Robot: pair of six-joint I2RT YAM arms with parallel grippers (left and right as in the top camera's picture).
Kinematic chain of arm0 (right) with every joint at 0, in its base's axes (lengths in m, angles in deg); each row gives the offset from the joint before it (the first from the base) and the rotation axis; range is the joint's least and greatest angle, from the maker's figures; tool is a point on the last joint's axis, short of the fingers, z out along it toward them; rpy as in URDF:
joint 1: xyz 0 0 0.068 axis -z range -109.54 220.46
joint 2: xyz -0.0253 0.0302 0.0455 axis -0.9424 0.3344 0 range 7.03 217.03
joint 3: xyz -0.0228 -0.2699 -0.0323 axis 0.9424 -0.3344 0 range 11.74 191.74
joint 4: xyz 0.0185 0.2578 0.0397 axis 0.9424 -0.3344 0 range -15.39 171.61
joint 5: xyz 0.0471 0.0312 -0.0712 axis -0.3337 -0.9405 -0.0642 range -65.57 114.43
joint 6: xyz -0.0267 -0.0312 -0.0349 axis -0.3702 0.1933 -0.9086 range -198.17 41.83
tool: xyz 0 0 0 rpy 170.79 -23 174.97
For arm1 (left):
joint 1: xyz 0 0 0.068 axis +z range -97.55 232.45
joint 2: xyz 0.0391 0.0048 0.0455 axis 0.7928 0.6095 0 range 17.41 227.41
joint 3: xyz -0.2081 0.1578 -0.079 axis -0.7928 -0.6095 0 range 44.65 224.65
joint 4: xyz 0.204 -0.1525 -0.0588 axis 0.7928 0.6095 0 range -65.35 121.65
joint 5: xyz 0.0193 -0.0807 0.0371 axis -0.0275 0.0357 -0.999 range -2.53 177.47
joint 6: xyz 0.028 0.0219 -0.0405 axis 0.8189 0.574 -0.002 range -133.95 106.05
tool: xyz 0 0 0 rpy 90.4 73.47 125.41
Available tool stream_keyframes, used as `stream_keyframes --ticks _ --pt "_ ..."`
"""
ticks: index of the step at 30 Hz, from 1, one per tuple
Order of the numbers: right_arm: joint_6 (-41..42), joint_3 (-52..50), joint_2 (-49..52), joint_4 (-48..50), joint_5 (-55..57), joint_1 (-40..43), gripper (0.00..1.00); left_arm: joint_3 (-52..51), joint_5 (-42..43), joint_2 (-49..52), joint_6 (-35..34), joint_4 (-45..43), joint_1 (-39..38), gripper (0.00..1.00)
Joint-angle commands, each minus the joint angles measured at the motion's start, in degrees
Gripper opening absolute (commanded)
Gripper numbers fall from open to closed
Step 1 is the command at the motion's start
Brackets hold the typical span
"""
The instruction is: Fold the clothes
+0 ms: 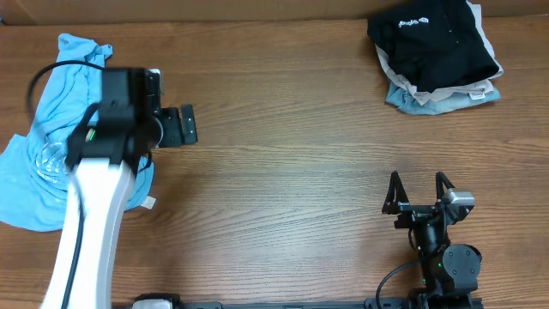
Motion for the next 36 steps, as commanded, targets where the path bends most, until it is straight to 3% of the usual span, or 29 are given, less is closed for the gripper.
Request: stream_keyframes --ticks 1,6,12,21,31,36 --pt "-0.04 -0.59 -0.68 0.11 0.76 0.26 1.00 -1.25 -2.78 -9.94 0.90 -2.73 -0.04 1.00" --pt "-0.04 -0.59 -0.68 0.11 0.76 0.26 1.00 -11.93 -7.15 -24.50 1.14 -16.20 0.09 1.00" --pt "-0.07 -0.59 -0.68 0.11 0.76 0.26 1.00 -35.85 -4.26 -44.65 1.09 -35.28 1.92 1.00" --pt "-0.04 -0.59 -0.68 0.11 0.76 0.26 1.00 -60.87 -1.25 -59.54 1.07 -58.27 3.02 1.00" --pt "-0.04 -0.59 -0.68 0.11 0.79 0.26 1.00 -73.99 -1.88 -68.17 0.87 -64.28 4.22 1.00" --pt "-0.04 -0.59 -0.68 0.11 0.76 0.26 1.00 -74.44 -1.92 -73.09 1.18 -56.85 5.62 1.00"
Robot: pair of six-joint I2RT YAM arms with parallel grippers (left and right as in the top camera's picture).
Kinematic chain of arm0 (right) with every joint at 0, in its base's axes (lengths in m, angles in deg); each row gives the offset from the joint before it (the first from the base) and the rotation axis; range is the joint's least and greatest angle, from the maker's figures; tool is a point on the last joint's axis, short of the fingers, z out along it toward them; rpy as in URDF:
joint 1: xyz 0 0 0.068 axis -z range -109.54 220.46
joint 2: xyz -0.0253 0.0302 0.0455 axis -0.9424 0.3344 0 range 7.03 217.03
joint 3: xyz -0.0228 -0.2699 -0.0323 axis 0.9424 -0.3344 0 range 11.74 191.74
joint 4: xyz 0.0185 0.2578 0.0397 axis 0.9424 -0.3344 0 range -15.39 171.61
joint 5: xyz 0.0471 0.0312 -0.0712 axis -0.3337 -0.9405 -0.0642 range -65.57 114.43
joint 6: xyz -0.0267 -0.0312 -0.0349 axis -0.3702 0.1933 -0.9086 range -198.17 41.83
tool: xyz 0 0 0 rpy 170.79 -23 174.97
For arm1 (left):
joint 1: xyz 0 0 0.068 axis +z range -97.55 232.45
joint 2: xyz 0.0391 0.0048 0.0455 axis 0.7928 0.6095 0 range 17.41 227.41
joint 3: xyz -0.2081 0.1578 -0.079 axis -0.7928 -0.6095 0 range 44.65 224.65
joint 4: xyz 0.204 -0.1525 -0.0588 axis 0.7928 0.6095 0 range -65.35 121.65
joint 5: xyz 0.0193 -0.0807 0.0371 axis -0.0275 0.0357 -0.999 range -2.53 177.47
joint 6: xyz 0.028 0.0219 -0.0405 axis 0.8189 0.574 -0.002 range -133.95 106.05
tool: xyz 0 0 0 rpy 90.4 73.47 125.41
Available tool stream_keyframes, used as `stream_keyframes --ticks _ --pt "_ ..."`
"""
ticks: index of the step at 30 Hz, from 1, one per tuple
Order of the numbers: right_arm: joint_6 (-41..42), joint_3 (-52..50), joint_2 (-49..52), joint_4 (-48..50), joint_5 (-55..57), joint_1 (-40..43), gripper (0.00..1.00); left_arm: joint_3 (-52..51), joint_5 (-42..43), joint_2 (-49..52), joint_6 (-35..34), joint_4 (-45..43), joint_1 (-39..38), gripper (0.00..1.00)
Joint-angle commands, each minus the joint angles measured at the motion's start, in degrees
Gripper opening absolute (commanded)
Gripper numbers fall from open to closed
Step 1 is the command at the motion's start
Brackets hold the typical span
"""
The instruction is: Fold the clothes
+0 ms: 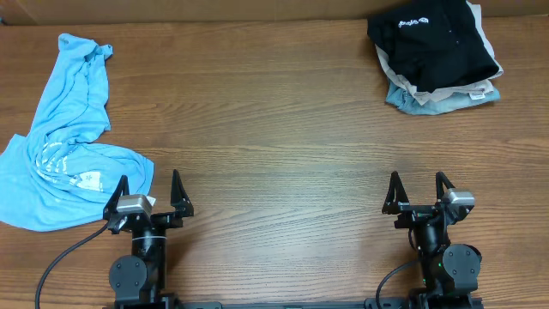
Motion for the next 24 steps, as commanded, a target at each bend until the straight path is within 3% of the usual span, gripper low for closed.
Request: stream_keyframes --ticks 1,6,24 --pt "-0.02 -0.59 -0.63 0.15 0.74 0.26 1.00 -0.31 0.48 -3.69 1.14 3.08 1.11 1.00" --pt "-0.02 -0.59 -0.63 0.15 0.74 0.26 1.00 -0.28 1.16 -3.54 0.96 11.85 1.29 1.00" --pt "-0.02 -0.59 -0.63 0.15 0.74 0.26 1.00 -0.26 2.14 -3.41 1.09 11.19 1.29 1.00"
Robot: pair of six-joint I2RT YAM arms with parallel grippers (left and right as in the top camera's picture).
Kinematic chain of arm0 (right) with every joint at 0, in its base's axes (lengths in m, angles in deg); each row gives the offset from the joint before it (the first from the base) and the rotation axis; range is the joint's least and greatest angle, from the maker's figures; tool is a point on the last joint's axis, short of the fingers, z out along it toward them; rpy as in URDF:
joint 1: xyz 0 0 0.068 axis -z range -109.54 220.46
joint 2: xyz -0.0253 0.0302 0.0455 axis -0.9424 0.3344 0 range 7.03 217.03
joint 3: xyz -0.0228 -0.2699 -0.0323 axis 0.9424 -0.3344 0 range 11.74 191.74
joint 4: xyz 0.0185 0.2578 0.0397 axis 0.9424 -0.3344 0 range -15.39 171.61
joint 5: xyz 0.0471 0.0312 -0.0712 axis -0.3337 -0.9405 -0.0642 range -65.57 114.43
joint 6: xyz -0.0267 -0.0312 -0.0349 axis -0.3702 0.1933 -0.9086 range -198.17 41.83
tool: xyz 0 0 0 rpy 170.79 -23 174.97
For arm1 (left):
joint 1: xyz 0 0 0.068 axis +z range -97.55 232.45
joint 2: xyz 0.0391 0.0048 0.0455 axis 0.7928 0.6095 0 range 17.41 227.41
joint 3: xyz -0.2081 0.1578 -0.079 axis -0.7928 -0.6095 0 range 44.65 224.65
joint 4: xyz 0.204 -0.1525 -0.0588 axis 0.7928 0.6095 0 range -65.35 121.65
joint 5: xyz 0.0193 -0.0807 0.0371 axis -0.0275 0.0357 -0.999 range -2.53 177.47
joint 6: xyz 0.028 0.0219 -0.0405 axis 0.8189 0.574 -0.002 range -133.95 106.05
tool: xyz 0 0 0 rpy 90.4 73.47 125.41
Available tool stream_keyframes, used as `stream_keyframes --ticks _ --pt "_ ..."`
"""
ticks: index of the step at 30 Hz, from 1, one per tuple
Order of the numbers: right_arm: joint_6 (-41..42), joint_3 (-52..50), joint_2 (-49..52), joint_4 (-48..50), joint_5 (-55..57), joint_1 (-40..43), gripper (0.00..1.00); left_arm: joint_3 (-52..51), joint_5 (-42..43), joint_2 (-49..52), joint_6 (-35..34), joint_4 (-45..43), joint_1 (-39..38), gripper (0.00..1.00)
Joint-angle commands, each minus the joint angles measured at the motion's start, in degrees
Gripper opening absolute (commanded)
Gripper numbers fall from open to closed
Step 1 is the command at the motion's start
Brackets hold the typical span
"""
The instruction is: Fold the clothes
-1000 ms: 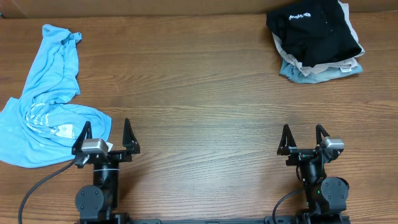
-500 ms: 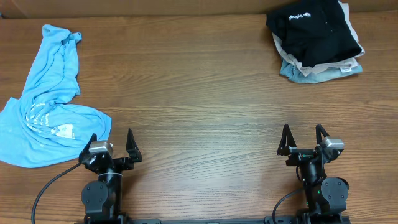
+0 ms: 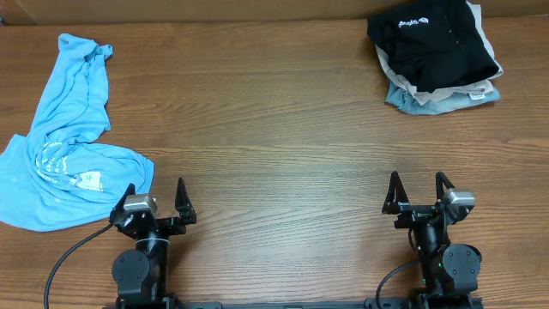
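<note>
A crumpled light blue shirt [image 3: 64, 146] lies unfolded at the table's left side, reaching from the far left corner down to the left edge. My left gripper [image 3: 155, 196] stands open near the front edge, just right of the shirt's lower hem, with nothing between its fingers. At the front right my right gripper [image 3: 419, 189] is open too and holds nothing. A stack of folded clothes [image 3: 436, 56], black on top with beige and blue-grey beneath, sits at the far right.
The wooden table [image 3: 274, 129] runs bare between the shirt and the stack. Both arm bases and a black cable [image 3: 73, 253] sit at the front edge.
My left gripper has shifted slightly to the right and toward the front edge, still open. The shirt, the folded stack and the right gripper stand as before.
At first my left arm reached out over the blue shirt at the left, open. Then it stood drawn back at the front edge, the shirt left crumpled on the table. Now it rests there, barely shifted. The right arm stayed still throughout.
</note>
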Motion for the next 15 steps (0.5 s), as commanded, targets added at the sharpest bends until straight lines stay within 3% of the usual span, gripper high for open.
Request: stream_keyframes --ticks 1,15 --pt "0.00 -0.59 -0.61 0.20 0.72 0.26 1.00 -0.15 0.85 -0.55 1.09 -0.02 0.57 0.99" --pt "0.00 -0.59 -0.61 0.20 0.72 0.26 1.00 -0.15 0.83 -0.55 1.09 -0.02 0.57 1.00"
